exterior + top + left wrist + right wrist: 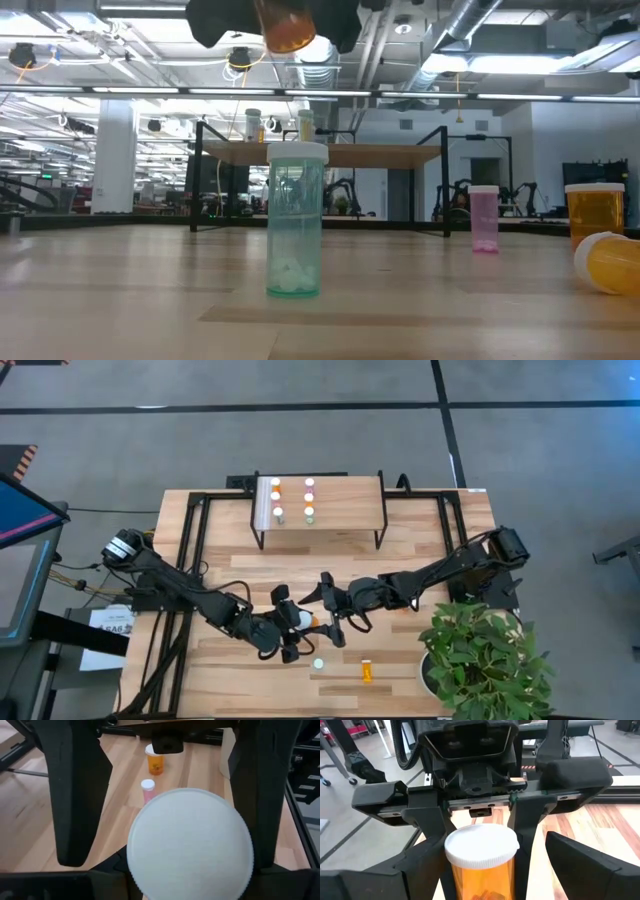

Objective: Pick and place medicine bottles onto shelf by color
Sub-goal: Put the bottom large orange pill bottle on the shelf

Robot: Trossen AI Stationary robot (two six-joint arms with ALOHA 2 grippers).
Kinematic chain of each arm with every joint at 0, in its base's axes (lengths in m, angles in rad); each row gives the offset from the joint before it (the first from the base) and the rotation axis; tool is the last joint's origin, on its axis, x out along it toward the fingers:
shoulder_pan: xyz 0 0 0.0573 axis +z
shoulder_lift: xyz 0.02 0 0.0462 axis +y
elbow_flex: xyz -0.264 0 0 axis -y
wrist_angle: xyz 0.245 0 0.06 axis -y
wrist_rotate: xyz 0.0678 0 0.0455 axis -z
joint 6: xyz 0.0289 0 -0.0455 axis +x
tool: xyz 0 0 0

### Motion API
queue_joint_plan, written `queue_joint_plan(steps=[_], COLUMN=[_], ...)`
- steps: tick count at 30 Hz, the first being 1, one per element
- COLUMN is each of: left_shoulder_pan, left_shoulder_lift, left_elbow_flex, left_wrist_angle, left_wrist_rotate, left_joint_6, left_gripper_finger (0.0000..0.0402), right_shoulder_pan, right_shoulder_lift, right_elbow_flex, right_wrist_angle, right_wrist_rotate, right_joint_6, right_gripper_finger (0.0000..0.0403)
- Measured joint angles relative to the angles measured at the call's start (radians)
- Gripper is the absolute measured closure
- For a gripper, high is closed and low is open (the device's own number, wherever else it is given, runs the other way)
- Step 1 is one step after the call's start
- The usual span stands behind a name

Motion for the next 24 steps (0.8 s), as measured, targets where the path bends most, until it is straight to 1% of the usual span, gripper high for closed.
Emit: queue_joint_plan(steps=[4,9,14,24], left_shoulder_pan=[0.000,0.000,0.000,0.000], left_shoulder_lift=[0.000,0.000,0.000,0.000], left_elbow_flex=[0.000,0.000,0.000,0.000], left_wrist_angle=[0.000,-0.001,-0.003,-0.002], left_wrist_rotate=[0.000,-0.002,-0.003,-0.002], left_joint_6=[0.000,0.000,-0.002,-0.004], left_gripper_finger=[0.0238,0.0238,0.0238,0.0238], right_shoulder_pan=[0.000,0.000,0.000,0.000], right_shoulder_lift=[0.000,0.000,0.000,0.000], right_elbow_flex=[0.000,0.000,0.000,0.000], right_wrist_angle=[-0.001,-0.001,-0.003,-0.003], right_wrist_rotate=[0.000,-0.001,-0.023,-0.027], right_joint_6=[0.000,0.000,-0.004,-0.004], right_gripper_finger=[0.0054,0.0087,0.0115,0.0122])
